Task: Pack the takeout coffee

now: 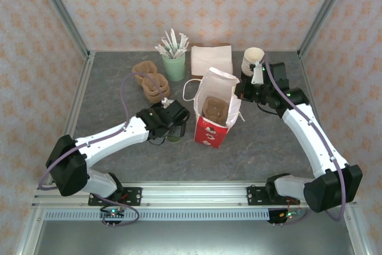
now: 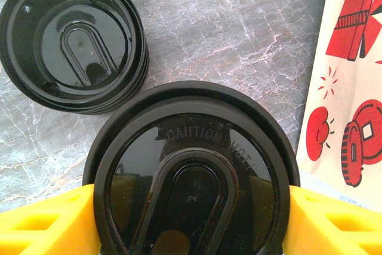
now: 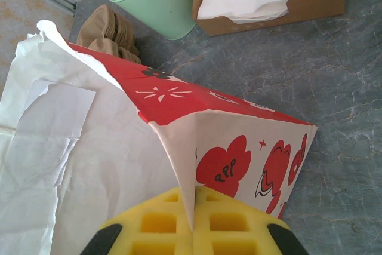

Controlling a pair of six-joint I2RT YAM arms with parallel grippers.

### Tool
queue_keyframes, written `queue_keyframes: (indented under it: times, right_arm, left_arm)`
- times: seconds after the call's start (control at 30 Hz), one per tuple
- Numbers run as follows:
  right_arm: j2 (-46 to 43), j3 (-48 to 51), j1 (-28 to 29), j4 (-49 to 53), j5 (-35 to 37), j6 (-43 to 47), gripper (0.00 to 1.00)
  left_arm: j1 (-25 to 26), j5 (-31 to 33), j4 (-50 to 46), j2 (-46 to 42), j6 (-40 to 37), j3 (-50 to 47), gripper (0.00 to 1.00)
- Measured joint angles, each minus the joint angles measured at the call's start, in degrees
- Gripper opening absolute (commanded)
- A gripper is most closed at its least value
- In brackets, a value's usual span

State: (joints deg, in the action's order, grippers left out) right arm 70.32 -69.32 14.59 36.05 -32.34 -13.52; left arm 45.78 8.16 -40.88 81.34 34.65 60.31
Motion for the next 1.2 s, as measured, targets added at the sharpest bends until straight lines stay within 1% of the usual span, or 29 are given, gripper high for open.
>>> queue_keyframes:
  times: [0.2, 0.37, 0.57, 0.67, 0.83, 0.97, 1.2]
  right_arm:
    - [0.1, 0.0, 0.0, 0.0, 0.0, 0.0, 0.0]
    - [0.3, 0.0, 0.1, 0.0, 0.0, 0.0, 0.0]
    - [0.7, 0.0, 0.9, 0.0, 0.0, -1.2, 0.0]
    - [0.7, 0.0, 1.6, 0.0, 0.2, -1.8, 0.0]
    - [0.7, 0.0, 3.1, 0.0, 1.1, -3.4, 0.0]
    - [0.7, 0.0, 4.8, -0.1, 2.2, -5.2, 0.0]
    - [0.7, 0.0, 6.8, -1.6, 5.4, -9.2, 0.0]
  left_arm:
    - [0.0, 0.0, 0.1, -0.6, 0.0, -0.4, 0.64]
    - [0.0, -0.1, -0.5, -1.9, 0.0, -1.0, 0.62]
    - [0.0, 0.2, -4.9, -4.6, 0.3, 0.3, 0.61]
    - [0.0, 1.4, -8.4, -6.5, 0.5, 4.0, 0.6]
    - [0.0, 4.3, -15.0, -9.5, 0.4, 14.2, 0.59]
    - [0.0, 7.0, -20.0, -9.9, -0.4, 24.1, 0.59]
    - [0.0, 10.6, -27.3, -9.2, -2.3, 35.9, 0.58]
